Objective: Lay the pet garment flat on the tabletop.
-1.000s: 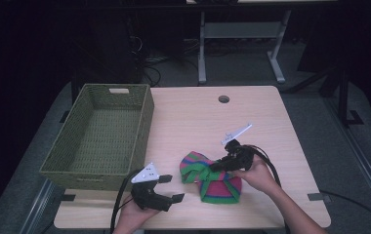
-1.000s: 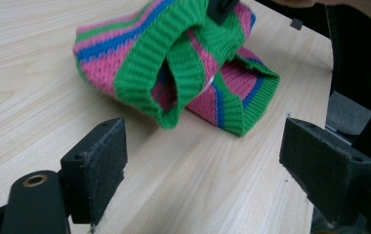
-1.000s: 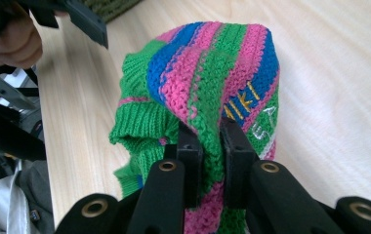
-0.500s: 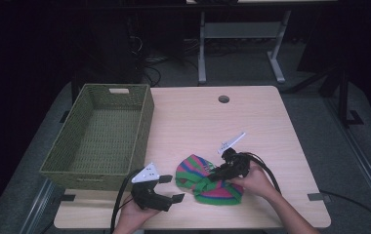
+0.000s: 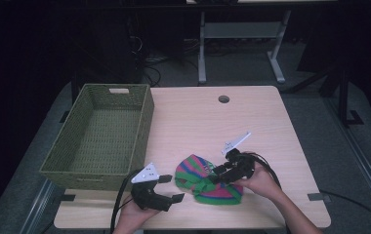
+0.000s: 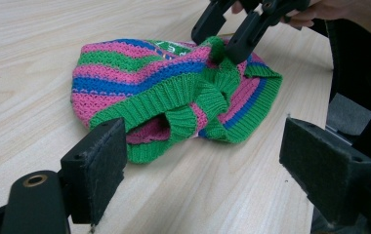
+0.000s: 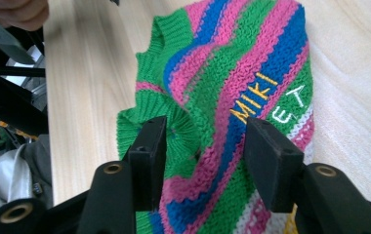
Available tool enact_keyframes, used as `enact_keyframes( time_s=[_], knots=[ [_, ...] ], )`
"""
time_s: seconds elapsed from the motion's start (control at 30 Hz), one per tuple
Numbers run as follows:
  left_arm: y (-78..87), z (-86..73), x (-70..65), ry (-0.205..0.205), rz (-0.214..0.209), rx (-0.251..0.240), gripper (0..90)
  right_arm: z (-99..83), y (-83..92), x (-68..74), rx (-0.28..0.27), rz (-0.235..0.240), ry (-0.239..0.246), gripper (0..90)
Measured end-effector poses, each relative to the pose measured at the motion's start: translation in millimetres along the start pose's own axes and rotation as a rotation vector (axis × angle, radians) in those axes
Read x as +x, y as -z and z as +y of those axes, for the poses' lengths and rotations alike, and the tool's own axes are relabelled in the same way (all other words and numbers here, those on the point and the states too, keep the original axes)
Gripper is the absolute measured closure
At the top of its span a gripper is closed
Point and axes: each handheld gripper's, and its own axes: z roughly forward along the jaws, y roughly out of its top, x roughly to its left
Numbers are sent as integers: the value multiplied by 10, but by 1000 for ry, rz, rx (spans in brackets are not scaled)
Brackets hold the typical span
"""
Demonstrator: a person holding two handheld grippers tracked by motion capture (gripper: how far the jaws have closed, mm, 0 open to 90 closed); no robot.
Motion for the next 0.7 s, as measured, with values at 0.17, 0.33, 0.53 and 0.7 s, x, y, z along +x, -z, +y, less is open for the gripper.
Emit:
enact_keyframes(
  time_s=[0.17, 0.33, 0.53, 0.7],
  knots=[
    [3, 3, 2, 1, 0, -3, 174, 22, 81, 74, -13, -12, 24, 493],
    [-1, 2, -1, 0, 0, 0, 174, 70, 202, 181, -30, -25, 58, 488],
    [0, 3, 3, -5, 2, 0, 174, 141, 314, 322, -54, -23, 111, 507],
    [0, 3, 3, -4, 3, 0, 174, 180, 296, 405, -41, -15, 138, 537]
  ],
)
